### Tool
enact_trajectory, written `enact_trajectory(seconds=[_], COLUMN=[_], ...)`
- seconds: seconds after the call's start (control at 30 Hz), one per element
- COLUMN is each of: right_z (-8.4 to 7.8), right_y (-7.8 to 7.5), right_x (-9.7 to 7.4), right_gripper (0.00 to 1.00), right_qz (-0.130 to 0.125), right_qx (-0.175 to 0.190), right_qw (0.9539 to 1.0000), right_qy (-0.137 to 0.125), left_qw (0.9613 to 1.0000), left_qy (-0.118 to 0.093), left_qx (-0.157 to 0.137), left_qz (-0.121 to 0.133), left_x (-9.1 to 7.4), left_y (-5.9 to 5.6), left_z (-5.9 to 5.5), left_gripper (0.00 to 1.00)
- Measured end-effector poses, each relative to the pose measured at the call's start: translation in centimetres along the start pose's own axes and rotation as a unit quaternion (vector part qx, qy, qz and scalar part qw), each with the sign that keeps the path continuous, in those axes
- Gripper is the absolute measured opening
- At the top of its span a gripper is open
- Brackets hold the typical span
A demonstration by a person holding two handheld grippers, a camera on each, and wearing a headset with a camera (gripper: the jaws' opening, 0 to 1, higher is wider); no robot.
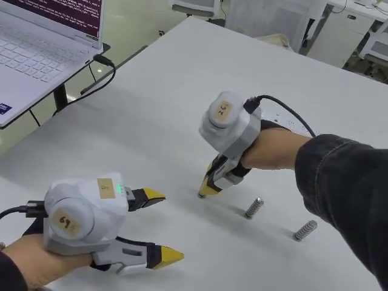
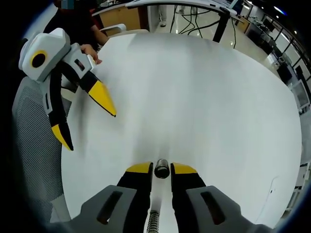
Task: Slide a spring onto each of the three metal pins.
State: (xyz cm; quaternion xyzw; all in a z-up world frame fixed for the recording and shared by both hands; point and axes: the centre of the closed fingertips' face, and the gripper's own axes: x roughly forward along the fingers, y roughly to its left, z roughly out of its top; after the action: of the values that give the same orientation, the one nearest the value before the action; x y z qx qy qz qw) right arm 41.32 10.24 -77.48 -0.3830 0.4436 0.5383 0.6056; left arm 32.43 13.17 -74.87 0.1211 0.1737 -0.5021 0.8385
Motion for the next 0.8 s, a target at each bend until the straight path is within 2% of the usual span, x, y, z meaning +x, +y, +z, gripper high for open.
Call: enact_trajectory(seconds=[0.37, 0.53, 0.8], right_z=[-0.3, -0.7, -1.0], right_y=[0.2, 0.2, 0.2], right_x=[-0.2, -0.6, -0.9], right_gripper=[0.27, 0.31, 0.42], right_qz=[0.004, 0.002, -0.005], right_qx=[0.005, 0.009, 0.018], right_qw=[1.0000, 0.9999, 0.9997], right_qy=[-0.007, -0.010, -0.017], left_qw=[1.0000, 1.0000, 1.0000], left_qy=[0.000, 0.001, 0.002], left_qx=[-0.001, 0.000, 0.003], left_qz=[-0.002, -0.003, -0.006], left_x=[0.2, 0.2, 0.4], left_y=[0.0, -0.1, -0.2], left_z=[0.1, 0.1, 0.3], left_gripper=[0.55, 0.55, 0.55])
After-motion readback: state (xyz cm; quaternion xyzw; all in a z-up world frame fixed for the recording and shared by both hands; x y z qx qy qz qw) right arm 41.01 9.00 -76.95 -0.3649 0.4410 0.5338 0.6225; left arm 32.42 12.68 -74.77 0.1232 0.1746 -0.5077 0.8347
